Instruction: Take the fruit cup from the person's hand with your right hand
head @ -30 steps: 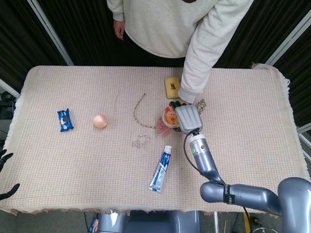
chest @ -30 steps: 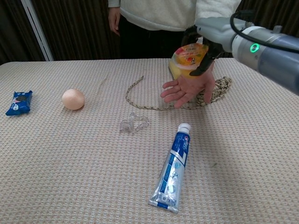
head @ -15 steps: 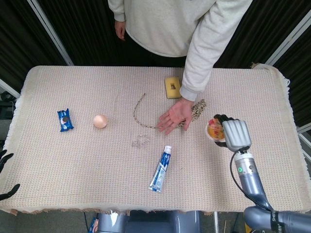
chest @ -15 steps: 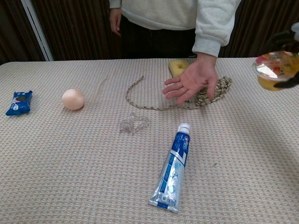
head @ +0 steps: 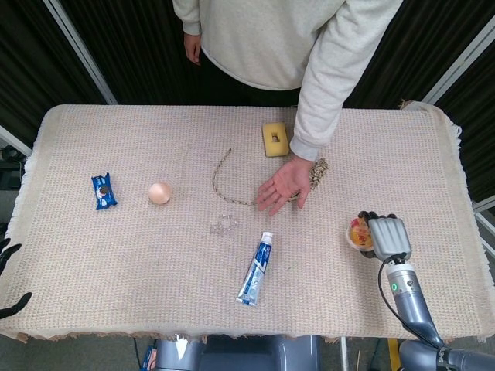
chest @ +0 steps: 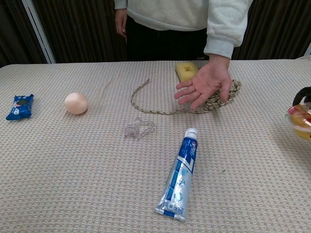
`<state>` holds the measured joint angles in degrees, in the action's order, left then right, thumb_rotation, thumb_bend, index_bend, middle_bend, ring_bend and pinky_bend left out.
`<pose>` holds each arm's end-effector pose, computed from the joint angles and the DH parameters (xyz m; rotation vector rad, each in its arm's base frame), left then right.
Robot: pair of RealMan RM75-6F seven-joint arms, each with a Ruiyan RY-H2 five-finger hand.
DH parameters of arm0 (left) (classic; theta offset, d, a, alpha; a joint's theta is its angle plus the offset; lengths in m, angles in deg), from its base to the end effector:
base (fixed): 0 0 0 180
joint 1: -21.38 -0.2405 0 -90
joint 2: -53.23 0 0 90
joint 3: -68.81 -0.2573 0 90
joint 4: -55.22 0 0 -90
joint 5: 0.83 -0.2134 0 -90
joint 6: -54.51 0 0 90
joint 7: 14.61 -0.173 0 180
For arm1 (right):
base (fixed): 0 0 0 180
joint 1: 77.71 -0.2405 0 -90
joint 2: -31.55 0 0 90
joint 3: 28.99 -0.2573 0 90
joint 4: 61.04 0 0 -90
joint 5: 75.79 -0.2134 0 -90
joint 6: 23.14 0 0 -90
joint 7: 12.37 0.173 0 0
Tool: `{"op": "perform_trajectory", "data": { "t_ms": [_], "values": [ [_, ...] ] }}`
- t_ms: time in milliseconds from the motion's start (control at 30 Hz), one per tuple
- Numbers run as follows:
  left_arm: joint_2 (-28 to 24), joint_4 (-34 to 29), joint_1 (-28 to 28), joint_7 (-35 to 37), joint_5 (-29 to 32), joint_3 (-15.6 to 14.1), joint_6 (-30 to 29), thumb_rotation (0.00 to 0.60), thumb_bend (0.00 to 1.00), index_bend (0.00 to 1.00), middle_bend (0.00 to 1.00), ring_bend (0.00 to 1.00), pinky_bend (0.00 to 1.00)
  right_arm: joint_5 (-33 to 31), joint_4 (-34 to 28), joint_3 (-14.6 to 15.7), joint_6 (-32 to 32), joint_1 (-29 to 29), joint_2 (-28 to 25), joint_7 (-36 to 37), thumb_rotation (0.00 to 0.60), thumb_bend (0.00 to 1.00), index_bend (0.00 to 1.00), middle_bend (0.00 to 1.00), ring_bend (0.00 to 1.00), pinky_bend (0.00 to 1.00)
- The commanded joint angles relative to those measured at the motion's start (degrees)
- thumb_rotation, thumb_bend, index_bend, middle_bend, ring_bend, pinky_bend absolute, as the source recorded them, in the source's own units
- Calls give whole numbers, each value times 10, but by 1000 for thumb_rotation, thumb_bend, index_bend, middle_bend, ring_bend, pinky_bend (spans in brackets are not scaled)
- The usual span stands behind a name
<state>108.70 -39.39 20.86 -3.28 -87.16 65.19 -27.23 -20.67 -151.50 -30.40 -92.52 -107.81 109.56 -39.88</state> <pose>-0.3476 0.1523 0.1768 -1.3552 -1.1539 -0.7811 -0.2731 -0.3196 0.0469 1.5781 -0.9260 0.5774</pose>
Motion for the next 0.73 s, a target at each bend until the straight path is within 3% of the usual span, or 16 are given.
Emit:
{"op": "perform_trajectory", "data": {
  "t_ms": [33, 167, 333, 533, 633, 733],
  "values": [
    [0, 0, 0, 1, -1, 0, 0, 600, 305, 101, 0, 0, 0, -44, -7, -1, 31, -5, -1, -34, 600, 131, 185, 36, 0, 18],
    [-1, 1, 0, 4, -1, 0, 1, 600, 304, 100, 0, 0, 0, -67, -22, -11, 34, -7, -7, -51, 600, 107, 95, 0, 0, 0],
    [-1, 2, 1, 5, -2, 0, 1, 600, 305, 100, 0, 0, 0, -38, -41, -17, 8, 2, -23, -44, 600, 100, 77, 0, 0, 0],
    [-1, 2, 0, 5, 0, 0, 1, 600, 304, 102, 0, 0, 0, 96, -32, 2, -83, 48, -51, 18, 600, 97, 74, 0, 0, 0],
    [-1, 1, 0, 5, 1, 0, 0, 600, 304, 101, 0, 0, 0, 180, 13, 22, -147, 81, -57, 63, 600, 96, 71, 0, 0, 0],
    [-1, 1, -1, 4, -1, 0, -1, 600, 304, 101, 0, 0, 0, 222, 51, 29, -182, 104, -53, 103, 600, 96, 67, 0, 0, 0]
  ]
}}
